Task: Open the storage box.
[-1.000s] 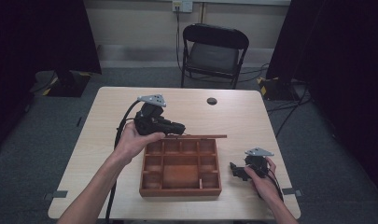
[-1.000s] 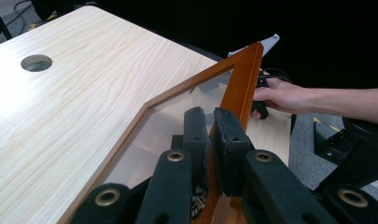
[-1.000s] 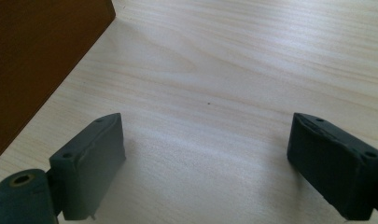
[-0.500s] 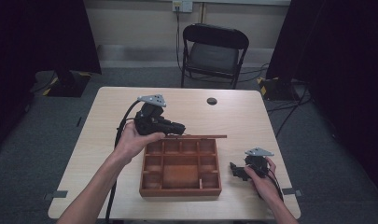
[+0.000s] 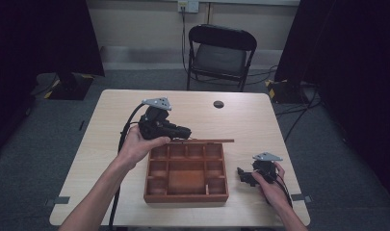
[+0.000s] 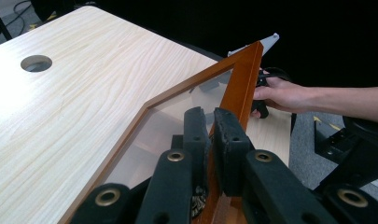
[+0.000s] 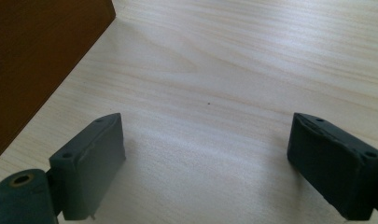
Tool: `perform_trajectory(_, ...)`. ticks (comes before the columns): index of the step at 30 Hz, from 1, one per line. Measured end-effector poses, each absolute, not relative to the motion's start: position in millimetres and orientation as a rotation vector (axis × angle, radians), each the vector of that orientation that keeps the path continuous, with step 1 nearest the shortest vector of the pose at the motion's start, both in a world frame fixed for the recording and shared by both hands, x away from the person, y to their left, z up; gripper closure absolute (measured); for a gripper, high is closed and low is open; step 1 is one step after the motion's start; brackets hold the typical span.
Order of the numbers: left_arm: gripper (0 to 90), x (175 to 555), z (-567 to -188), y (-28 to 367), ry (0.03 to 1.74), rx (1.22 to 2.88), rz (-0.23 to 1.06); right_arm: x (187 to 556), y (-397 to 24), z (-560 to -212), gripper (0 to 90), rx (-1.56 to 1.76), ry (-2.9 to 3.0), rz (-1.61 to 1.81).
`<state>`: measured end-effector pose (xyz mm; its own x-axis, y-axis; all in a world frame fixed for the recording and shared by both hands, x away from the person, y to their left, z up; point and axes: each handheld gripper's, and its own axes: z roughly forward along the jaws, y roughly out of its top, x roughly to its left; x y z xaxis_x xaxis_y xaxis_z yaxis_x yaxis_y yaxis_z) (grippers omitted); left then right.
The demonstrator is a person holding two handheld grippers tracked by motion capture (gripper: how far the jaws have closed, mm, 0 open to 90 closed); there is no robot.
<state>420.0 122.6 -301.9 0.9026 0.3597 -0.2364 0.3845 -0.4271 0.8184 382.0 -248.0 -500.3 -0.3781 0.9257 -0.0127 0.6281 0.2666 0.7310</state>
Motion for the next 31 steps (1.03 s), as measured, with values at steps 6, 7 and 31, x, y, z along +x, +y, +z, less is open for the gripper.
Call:
perform_trajectory(6, 84.1, 419.9, -301.6, 122.4, 0.534, 2.059, -0.028, 382.1, -248.1, -500.3, 10.5, 1.402, 2.103, 0.902)
perform_trajectory(7, 84.1, 420.1, -301.6, 122.4, 0.534, 2.059, -0.030, 382.1, -248.1, -500.3, 10.5, 1.403, 2.104, 0.903)
perform_trajectory(31, 84.1, 419.8, -301.8, 122.0, 0.534, 2.057, -0.028, 382.5, -248.3, -500.4, 10.2, 1.401, 2.107, 0.904)
